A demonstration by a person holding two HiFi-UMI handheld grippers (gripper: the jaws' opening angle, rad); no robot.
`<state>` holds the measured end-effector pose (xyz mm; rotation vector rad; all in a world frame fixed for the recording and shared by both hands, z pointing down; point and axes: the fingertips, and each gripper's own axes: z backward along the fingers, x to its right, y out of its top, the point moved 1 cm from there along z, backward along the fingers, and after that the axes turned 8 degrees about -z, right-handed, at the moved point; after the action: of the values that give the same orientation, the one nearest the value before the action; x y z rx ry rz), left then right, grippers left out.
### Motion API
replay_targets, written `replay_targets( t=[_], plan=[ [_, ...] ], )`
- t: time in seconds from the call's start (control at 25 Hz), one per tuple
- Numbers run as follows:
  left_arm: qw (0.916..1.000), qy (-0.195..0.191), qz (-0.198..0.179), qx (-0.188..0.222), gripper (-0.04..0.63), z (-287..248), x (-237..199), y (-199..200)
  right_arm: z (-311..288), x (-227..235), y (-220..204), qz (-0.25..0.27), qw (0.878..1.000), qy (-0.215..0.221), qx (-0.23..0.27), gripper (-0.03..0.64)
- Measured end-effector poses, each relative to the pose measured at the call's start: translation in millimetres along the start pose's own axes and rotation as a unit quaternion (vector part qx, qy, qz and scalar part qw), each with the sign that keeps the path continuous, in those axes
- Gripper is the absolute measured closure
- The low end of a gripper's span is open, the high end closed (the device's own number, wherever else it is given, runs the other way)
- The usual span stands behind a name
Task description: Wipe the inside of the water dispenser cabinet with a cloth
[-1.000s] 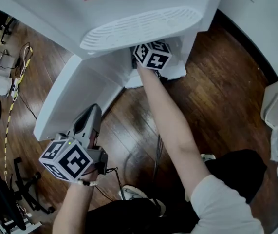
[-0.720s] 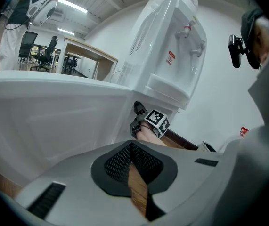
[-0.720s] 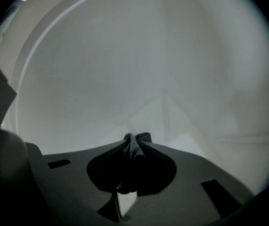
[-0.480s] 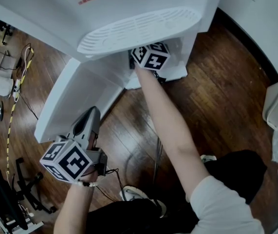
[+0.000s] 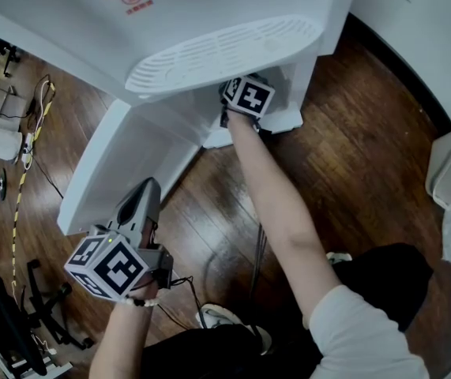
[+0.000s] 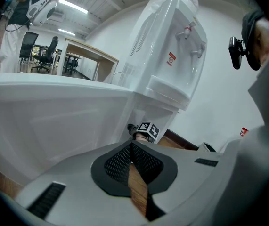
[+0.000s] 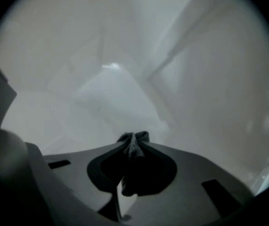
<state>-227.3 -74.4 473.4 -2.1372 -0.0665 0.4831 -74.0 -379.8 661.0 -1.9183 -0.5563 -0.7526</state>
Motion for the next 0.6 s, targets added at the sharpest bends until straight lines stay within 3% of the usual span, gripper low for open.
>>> replay_targets(
  t=[0.24, 0.4, 0.6],
  plan=[
    [1.0000, 0.002, -0.001, 0.003, 0.609, 2, 0, 2, -1, 14, -4, -0.007, 1.000, -0.023, -0.007, 0.583],
    [1.0000, 0.001, 0.000, 0.002, 0.609, 3, 0, 2, 16, -3, 27, 0.000, 0.998, 0.007, 0.067, 0.583],
    [1.0000, 0.001, 0.000, 0.005, 0.609, 3, 0, 4, 45, -50, 88, 0.008, 0.982, 0.066, 0.176, 0.583]
  ],
)
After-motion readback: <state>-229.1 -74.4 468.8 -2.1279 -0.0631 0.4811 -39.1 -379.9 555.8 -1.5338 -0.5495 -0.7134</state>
